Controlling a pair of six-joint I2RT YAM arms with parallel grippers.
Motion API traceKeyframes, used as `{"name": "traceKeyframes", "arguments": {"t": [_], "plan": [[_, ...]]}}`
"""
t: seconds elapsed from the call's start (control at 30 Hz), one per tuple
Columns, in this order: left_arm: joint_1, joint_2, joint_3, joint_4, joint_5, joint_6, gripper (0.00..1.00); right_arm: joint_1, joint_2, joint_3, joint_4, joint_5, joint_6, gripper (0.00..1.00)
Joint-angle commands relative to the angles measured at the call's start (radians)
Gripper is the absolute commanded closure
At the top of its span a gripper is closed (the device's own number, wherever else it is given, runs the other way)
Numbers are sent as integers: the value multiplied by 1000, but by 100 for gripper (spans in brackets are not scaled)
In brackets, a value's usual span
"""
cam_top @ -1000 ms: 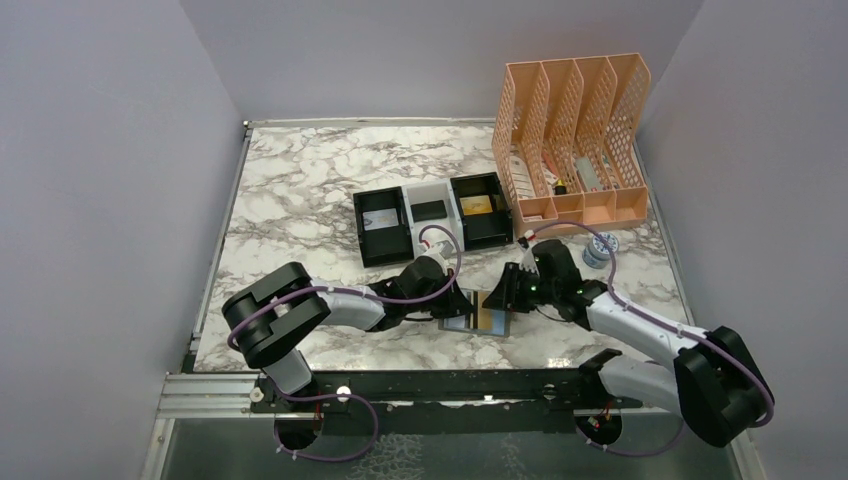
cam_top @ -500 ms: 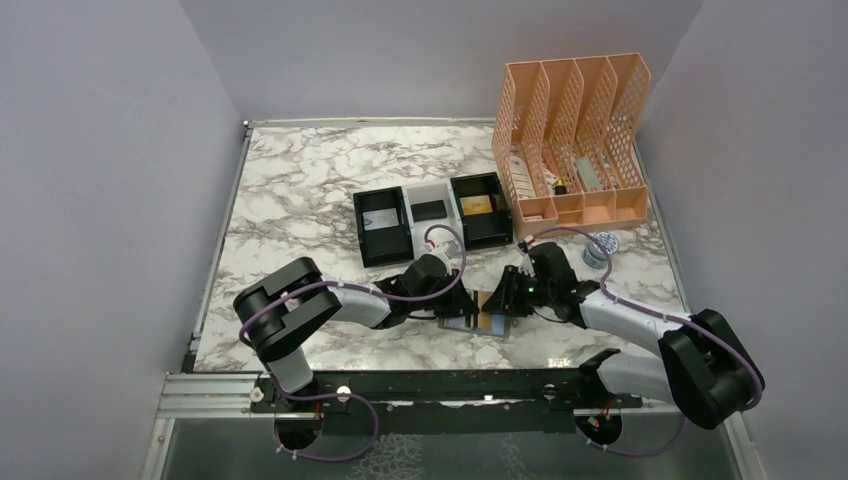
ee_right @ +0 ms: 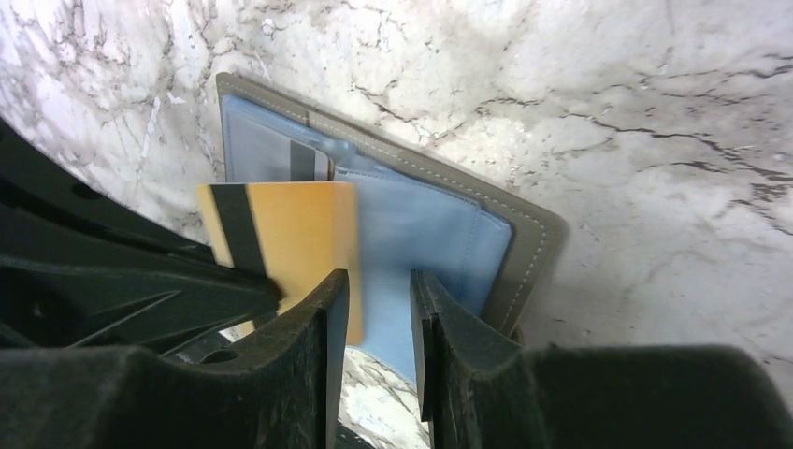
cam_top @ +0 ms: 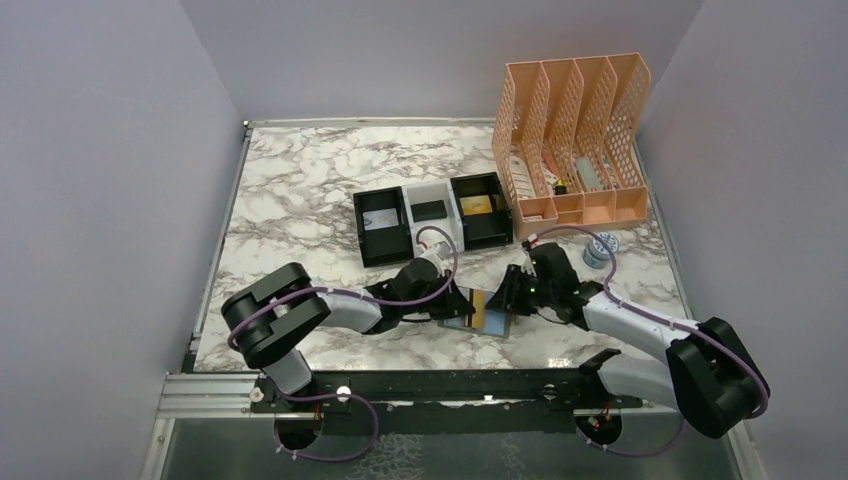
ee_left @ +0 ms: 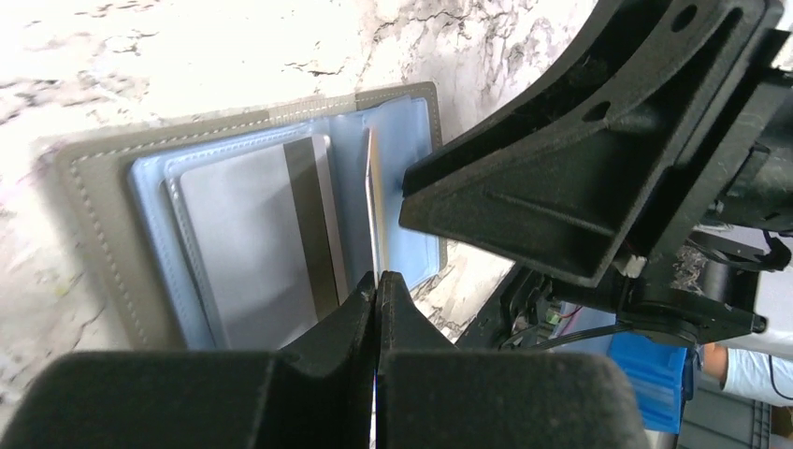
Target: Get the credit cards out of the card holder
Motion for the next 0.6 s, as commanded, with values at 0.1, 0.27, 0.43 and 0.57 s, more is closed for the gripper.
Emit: {"name": "traceKeyframes", "arguments": {"t": [0.1, 0.27, 0.43, 0.57], "plan": [[8, -152, -61, -55, -84, 26, 100, 1, -77, 66, -86, 87, -68, 67], [11, -261, -80, -134, -137, 63, 100, 1, -175, 91, -76, 45, -99, 61], [29, -371, -73, -222, -166, 150, 100, 1, -221, 106, -21, -53, -109, 49], [136, -439, -72, -272, -55, 208, 100, 1, -237, 100, 38, -37, -95, 39]]}}
